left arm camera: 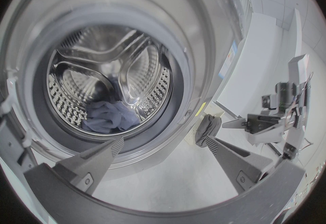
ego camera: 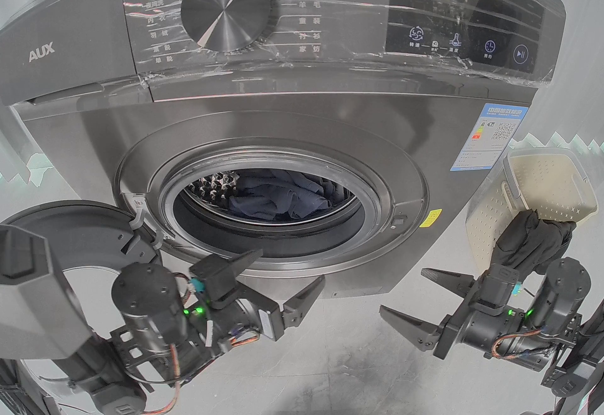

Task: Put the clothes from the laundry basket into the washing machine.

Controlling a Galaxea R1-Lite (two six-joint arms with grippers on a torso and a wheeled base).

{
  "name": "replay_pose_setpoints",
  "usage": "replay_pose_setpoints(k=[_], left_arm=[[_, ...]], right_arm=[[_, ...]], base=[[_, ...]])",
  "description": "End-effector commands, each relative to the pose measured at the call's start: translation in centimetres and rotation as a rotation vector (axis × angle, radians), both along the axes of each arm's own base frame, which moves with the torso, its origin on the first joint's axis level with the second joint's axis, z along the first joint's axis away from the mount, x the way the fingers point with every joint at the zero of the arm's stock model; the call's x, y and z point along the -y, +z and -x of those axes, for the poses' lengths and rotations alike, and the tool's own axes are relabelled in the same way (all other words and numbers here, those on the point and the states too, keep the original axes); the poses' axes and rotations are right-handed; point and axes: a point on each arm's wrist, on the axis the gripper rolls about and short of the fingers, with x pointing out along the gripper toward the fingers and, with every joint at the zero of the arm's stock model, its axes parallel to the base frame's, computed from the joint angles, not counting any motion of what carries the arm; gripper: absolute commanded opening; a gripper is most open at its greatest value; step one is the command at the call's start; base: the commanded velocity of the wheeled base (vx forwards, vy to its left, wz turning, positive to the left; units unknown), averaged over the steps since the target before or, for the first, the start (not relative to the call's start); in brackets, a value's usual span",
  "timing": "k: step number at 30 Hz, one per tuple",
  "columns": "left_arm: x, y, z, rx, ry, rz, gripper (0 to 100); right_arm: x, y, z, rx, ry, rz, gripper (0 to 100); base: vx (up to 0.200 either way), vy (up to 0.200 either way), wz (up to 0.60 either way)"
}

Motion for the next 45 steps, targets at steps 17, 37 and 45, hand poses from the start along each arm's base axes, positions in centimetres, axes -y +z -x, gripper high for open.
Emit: replay_pose_setpoints(k=[17,37,45], left_arm=[[-10.2,5.2,8.0,0.137,0.184,0.116,100],[-17.3,4.6,15.2,0.141,0.387,0.056,100],[-18.8,2.7,18.1,0.135,0.425,0.049,100]], right_arm=[[8.3,4.2,2.8,0.162,-0.362,-0.075,100],[14.0,2.6,13.2,0.211,-0.605,0.05,100],[14.4,1.3,15.1,0.228,-0.641,0.043,100]], base=[[-0.094,0.0,0.0],[-0.16,0.0,0.0],[0.0,0.0,0.0]])
